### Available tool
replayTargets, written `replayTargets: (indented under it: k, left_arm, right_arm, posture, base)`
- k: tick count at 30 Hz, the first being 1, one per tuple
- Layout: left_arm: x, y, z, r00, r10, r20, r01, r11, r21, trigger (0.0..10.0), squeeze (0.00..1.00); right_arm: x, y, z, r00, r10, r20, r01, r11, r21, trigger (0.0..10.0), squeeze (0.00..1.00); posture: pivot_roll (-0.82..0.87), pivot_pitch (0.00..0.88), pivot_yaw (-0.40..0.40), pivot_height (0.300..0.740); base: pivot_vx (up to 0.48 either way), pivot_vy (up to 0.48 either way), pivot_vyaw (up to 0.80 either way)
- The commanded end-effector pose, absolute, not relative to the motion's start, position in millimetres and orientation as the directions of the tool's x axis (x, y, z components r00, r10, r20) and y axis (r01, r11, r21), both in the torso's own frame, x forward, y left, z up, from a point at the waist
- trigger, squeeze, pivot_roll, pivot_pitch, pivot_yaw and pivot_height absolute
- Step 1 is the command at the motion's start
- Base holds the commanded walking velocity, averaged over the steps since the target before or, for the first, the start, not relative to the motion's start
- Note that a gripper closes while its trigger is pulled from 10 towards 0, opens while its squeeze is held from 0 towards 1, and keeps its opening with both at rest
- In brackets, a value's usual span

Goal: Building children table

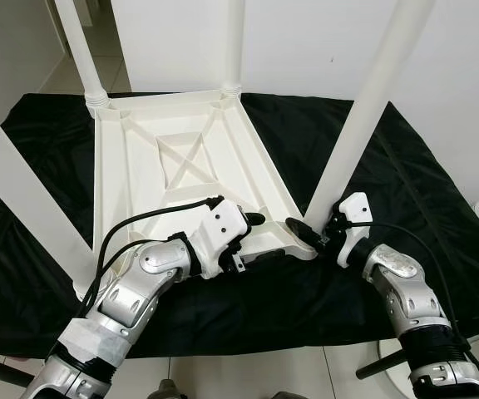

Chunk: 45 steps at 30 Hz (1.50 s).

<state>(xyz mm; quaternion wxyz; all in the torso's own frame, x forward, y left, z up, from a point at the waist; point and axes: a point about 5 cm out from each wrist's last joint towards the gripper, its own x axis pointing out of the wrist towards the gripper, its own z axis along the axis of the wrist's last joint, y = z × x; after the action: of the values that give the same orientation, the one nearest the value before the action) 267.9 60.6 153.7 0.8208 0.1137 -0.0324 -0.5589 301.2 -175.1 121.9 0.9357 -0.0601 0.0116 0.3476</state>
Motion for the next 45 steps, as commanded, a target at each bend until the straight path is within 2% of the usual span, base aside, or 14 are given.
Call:
replayTargets:
  k: [1, 3, 4, 8, 13, 20, 21, 22, 23, 31, 33, 43, 44, 45]
  left_arm:
    - [261, 57, 153, 0.268, -0.958, -0.098, 0.945, 0.242, 0.219, 10.0, 0.0]
    - [261, 57, 153, 0.266, -0.959, -0.099, 0.945, 0.24, 0.22, 10.0, 0.0]
    - [261, 56, 153, 0.264, -0.959, -0.1, 0.946, 0.237, 0.222, 10.0, 0.0]
    - [261, 55, 152, 0.262, -0.96, -0.101, 0.946, 0.234, 0.225, 10.0, 0.0]
    - [260, 54, 151, 0.263, -0.959, -0.102, 0.945, 0.235, 0.226, 10.0, 0.0]
    - [260, 54, 152, 0.266, -0.959, -0.099, 0.945, 0.239, 0.225, 10.0, 0.0]
    - [261, 55, 152, 0.266, -0.959, -0.1, 0.944, 0.238, 0.228, 10.0, 0.0]
    - [261, 55, 152, 0.266, -0.959, -0.1, 0.944, 0.238, 0.228, 10.0, 0.0]
    - [261, 55, 152, 0.265, -0.959, -0.101, 0.944, 0.237, 0.23, 10.0, 0.0]
    - [261, 54, 153, 0.259, -0.96, -0.103, 0.945, 0.231, 0.231, 10.0, 0.0]
    - [262, 54, 153, 0.258, -0.961, -0.102, 0.945, 0.229, 0.234, 10.0, 0.0]
    - [262, 53, 153, 0.256, -0.961, -0.103, 0.945, 0.226, 0.237, 10.0, 0.0]
    - [263, 53, 153, 0.256, -0.961, -0.103, 0.944, 0.226, 0.239, 10.0, 0.0]
    - [263, 53, 153, 0.256, -0.961, -0.103, 0.944, 0.226, 0.239, 10.0, 0.0]
  right_arm:
    - [298, -179, 112, 0.766, 0.636, -0.095, -0.643, 0.761, -0.083, 0.0, 0.0]
    - [299, -180, 113, 0.778, 0.622, -0.09, -0.629, 0.772, -0.091, 0.0, 0.0]
    - [299, -180, 113, 0.786, 0.613, -0.085, -0.618, 0.781, -0.082, 10.0, 0.0]
    - [298, -180, 113, 0.812, 0.58, -0.071, -0.584, 0.808, -0.073, 10.0, 0.0]
    - [297, -176, 113, 0.898, 0.436, -0.064, -0.441, 0.892, -0.097, 10.0, 0.0]
    - [292, -168, 111, 0.928, 0.369, -0.051, -0.373, 0.922, -0.105, 10.0, 0.0]
    - [290, -161, 110, 0.972, 0.232, -0.047, -0.235, 0.968, -0.09, 10.0, 0.0]
    - [290, -161, 110, 0.972, 0.232, -0.047, -0.235, 0.968, -0.09, 10.0, 0.0]
    - [289, -157, 109, 0.989, 0.138, -0.048, -0.141, 0.987, -0.074, 10.0, 0.0]
    - [283, -142, 109, 0.998, -0.056, -0.04, 0.053, 0.997, -0.062, 10.0, 0.0]
    - [281, -125, 110, 0.989, -0.143, -0.033, 0.142, 0.989, -0.038, 10.0, 0.0]
    - [280, -118, 117, 0.991, -0.133, -0.014, 0.133, 0.991, -0.014, 10.0, 0.0]
    - [279, -117, 118, 0.993, -0.118, -0.011, 0.118, 0.993, -0.006, 10.0, 1.0]
    - [279, -117, 118, 0.993, -0.118, -0.011, 0.118, 0.993, -0.006, 10.0, 1.0]
  posture:
    - [0.02, 0.0, -0.026, 0.74]
    - [0.02, 0.0, -0.026, 0.74]
    - [0.01, 0.0, -0.025, 0.74]
    - [0.01, 0.0, -0.025, 0.74]
    - [0.01, 0.0, -0.033, 0.74]
    - [0.01, 0.0, -0.032, 0.74]
    - [0.01, 0.0, -0.027, 0.74]
    - [0.01, 0.0, -0.027, 0.74]
    - [0.01, 0.0, -0.026, 0.74]
    - [0.01, 0.0, -0.025, 0.74]
    - [0.02, 0.0, -0.026, 0.74]
    - [0.01, 0.0, -0.024, 0.74]
    - [0.01, 0.0, -0.026, 0.74]
    - [0.01, 0.0, -0.026, 0.74]
  base:
    - [0.0, 0.0, 0.0]
    - [0.0, 0.0, 0.0]
    - [0.0, 0.0, 0.0]
    - [0.0, 0.0, 0.0]
    - [0.0, 0.0, 0.0]
    - [0.0, 0.0, 0.0]
    - [0.0, 0.0, 0.0]
    - [0.0, 0.0, 0.0]
    - [0.0, 0.0, 0.0]
    - [0.0, 0.0, 0.0]
    - [0.0, 0.0, 0.0]
    - [0.0, 0.0, 0.0]
    - [0.0, 0.0, 0.0]
    - [0.0, 0.0, 0.0]
